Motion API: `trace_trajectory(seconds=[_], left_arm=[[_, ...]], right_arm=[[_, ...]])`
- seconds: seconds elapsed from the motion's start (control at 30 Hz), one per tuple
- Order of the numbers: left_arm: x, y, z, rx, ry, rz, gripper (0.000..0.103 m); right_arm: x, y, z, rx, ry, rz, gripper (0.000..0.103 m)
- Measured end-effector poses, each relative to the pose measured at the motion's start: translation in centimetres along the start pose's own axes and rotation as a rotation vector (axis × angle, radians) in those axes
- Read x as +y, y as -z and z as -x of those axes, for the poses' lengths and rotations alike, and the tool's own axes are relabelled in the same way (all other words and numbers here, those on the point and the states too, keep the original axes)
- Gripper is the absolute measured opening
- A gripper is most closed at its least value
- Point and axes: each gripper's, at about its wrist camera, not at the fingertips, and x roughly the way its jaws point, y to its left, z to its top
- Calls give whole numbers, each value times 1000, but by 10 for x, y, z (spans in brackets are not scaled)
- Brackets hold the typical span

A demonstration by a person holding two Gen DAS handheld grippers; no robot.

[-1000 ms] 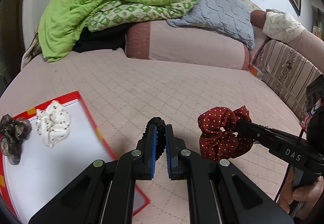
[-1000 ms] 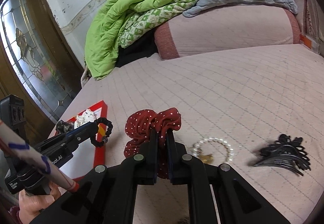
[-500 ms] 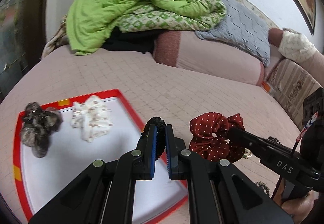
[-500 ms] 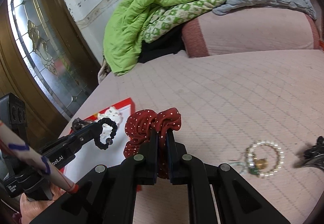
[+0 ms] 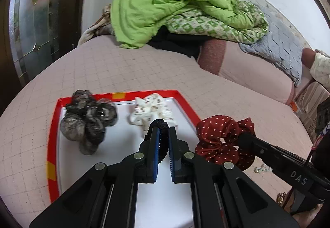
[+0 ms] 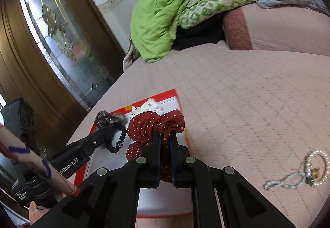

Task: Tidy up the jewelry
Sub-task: 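Carry the hair tie with the left tool while the right tool carries the red scrunchie to the tray, then release the hair tie with the left tool while the right tool releases the red scrunchie in the tray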

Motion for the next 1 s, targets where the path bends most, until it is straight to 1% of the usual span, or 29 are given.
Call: trace_trajectory(seconds=[0.13, 0.33, 0.47, 0.63, 0.8, 0.9, 0.97, 1.0], left_arm=[[14, 2, -4, 19, -14, 25, 8], [31, 1, -12, 42, 14, 95, 8], [39, 0, -19, 58, -6, 123, 8], [44, 0, -25, 76, -20, 143, 8], [44, 1, -32, 97, -8, 164, 8], [42, 1, -36, 108, 1, 168, 17], [41, 2, -37, 111, 3, 168, 30], [41, 2, -37, 109, 5, 168, 31]], right_arm=[[5, -2, -16, 22, 7, 14, 9], [4, -7, -32, 54, 14, 12, 9], [1, -9, -43, 83, 17, -2, 9], [1, -8, -53, 110, 21, -13, 9], [3, -3, -61, 138, 32, 3, 9], [1, 0, -65, 155, 40, 1, 11], [-1, 1, -67, 162, 46, 0, 11], [-2, 1, -68, 165, 48, -2, 12]])
